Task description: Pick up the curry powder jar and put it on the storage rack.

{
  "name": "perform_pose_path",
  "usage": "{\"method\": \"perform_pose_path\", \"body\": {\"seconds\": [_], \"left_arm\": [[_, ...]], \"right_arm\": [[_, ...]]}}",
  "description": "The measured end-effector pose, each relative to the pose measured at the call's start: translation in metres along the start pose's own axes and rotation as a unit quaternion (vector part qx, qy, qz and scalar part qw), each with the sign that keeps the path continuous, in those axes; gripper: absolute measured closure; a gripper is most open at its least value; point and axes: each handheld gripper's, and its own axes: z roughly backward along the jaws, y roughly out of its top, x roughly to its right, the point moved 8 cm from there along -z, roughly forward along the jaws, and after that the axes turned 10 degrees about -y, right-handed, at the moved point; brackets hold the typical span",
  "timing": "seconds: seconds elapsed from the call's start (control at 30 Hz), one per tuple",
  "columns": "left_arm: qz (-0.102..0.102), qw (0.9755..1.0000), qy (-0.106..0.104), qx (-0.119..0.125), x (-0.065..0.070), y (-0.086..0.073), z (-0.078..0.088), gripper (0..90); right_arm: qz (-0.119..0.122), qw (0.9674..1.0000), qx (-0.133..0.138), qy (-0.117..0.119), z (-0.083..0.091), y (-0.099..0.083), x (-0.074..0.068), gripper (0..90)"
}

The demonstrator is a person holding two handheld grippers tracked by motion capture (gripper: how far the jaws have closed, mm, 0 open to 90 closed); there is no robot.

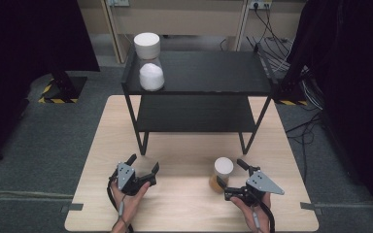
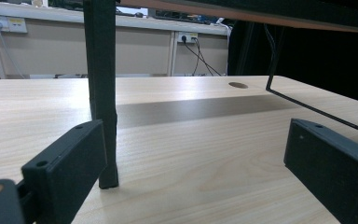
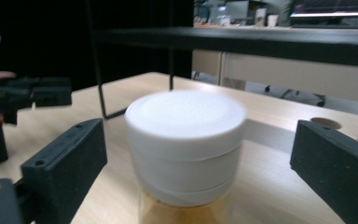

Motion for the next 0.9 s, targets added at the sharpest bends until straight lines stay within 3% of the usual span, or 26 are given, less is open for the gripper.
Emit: {"method": "perform_pose_path", "body": {"seconds": [0.17,0.33,0.63,0.9], "left_arm": [[-0.001,1.0,0.0,0.0,0.0,0.0,0.0,4.9],[0.0,1.0,0.0,0.0,0.0,0.0,0.0,4.9],[-0.001,1.0,0.0,0.0,0.0,0.0,0.0,5.0],[0.0,1.0,0.001,0.0,0.0,0.0,0.0,5.0]], "right_arm": [[0.01,0.9998,-0.015,0.012,-0.01,0.002,0.0,9.0],[0.004,0.9994,-0.03,0.015,-0.016,0.0,0.001,15.1],[0.009,0.9991,-0.036,0.021,-0.019,-0.005,0.002,34.3],[0.01,0.9993,-0.032,0.015,-0.019,-0.006,0.0,35.0]]}}
